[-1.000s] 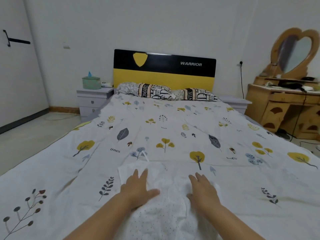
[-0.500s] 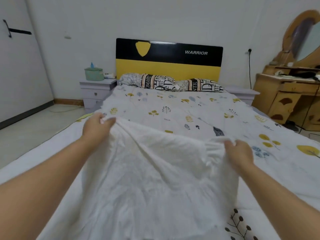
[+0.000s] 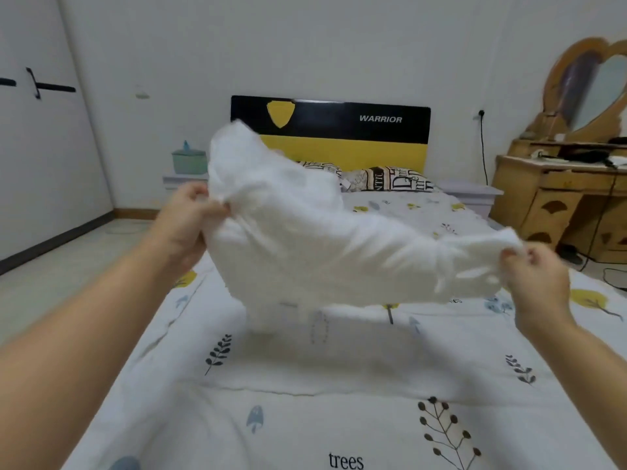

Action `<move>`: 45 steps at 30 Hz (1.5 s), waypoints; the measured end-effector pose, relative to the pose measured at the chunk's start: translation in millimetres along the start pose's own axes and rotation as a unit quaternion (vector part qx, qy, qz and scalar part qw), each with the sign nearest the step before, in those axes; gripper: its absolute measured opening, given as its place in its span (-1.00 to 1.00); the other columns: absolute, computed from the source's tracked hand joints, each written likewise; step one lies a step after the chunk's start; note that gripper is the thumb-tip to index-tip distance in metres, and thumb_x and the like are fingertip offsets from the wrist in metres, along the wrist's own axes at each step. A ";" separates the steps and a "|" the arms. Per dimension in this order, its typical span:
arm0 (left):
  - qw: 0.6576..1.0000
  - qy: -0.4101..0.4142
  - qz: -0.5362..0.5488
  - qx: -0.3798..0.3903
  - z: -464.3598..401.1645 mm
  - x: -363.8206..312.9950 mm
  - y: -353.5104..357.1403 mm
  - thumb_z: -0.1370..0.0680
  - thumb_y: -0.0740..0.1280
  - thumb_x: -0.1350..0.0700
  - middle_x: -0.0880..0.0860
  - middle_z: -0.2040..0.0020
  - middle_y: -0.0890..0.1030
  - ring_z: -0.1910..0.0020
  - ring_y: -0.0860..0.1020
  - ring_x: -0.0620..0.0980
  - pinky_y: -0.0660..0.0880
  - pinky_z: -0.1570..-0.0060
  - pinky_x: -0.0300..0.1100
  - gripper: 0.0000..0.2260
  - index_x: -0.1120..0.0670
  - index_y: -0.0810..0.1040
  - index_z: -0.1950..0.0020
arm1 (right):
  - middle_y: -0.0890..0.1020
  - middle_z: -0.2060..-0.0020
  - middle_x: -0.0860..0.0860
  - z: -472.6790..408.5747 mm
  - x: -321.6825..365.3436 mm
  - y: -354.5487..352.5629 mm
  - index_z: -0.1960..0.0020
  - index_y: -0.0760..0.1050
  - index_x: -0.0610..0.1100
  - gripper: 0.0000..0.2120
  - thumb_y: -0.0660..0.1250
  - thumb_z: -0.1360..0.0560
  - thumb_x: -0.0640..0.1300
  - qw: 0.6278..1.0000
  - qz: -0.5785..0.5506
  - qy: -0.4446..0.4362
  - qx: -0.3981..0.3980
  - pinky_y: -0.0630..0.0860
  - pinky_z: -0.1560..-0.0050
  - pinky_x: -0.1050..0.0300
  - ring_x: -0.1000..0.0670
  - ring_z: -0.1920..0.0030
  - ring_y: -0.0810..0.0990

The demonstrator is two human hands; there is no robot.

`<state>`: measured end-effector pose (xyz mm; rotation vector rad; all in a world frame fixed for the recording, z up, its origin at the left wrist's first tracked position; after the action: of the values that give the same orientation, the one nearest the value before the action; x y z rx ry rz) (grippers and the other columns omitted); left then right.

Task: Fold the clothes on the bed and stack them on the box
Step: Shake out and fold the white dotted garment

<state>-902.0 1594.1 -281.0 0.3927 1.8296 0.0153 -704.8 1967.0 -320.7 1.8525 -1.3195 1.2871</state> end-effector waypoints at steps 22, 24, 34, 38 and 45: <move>0.669 -0.102 -0.684 0.271 95.2 192.5 42.7 -0.55 0.23 -0.05 0.00 -0.39 0.37 -0.40 0.30 0.01 0.06 -0.41 0.01 -0.47 -0.03 0.17 -0.48 | 0.41 -0.27 0.02 142.6 -107.0 91.1 -0.28 0.39 -0.04 -0.64 0.03 -0.59 0.08 0.785 0.501 -0.033 0.363 0.21 -0.33 0.04 -0.02 -0.34 0.30; 0.693 -0.065 -0.666 0.269 96.9 192.9 41.3 -0.53 0.22 0.11 -0.06 -0.05 0.49 -0.16 0.45 -0.03 0.19 -0.31 -0.08 -0.76 -0.08 0.42 -0.19 | 0.44 -0.17 0.01 148.0 -113.3 104.2 -0.15 0.43 -0.04 -0.70 0.05 -0.57 0.08 0.767 0.503 -0.012 0.398 0.22 -0.34 0.00 -0.05 -0.32 0.31; 0.747 -0.373 -0.471 0.285 91.2 142.7 -30.5 -0.54 0.19 0.01 0.00 0.29 0.54 0.35 0.52 -0.04 0.39 0.23 -0.22 -0.74 0.03 0.54 0.29 | 0.52 0.37 0.37 210.6 -30.0 104.3 0.36 0.51 0.26 -0.50 0.23 -0.40 -0.37 0.802 0.081 -0.018 0.592 0.32 0.23 0.48 0.39 0.29 0.45; 0.756 -0.323 -0.556 0.124 85.3 135.5 -48.9 -0.63 0.07 -0.01 0.11 0.13 0.51 0.21 0.52 0.06 0.44 0.27 -0.18 -0.68 0.20 0.47 -0.02 | 0.65 0.03 0.12 257.7 -32.6 94.5 -0.19 0.55 -0.08 -0.75 0.24 -0.55 -0.15 0.649 0.178 -0.039 0.739 0.36 0.12 0.54 0.42 0.21 0.46; 0.720 -0.243 -0.646 0.070 83.0 161.8 -41.3 -0.60 0.06 -0.15 0.24 -0.36 0.28 -0.30 0.33 0.25 0.31 -0.24 -0.03 -0.50 0.08 0.18 -0.46 | 0.62 0.27 0.00 202.2 -36.3 102.6 0.23 0.54 -0.03 -0.74 0.21 -0.45 -0.34 0.832 0.129 0.073 0.535 0.56 0.12 0.14 0.07 0.33 0.59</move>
<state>-873.6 1583.7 -465.0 -0.7933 1.2281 -1.0960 -721.3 1776.3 -447.7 2.1694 -0.7816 2.6226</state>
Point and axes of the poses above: each hand's wrist, its own z-axis away from the middle knuckle, its own y-axis out of the palm, x = y × z, the point moved 4 cm from there along -z, towards the middle knuckle
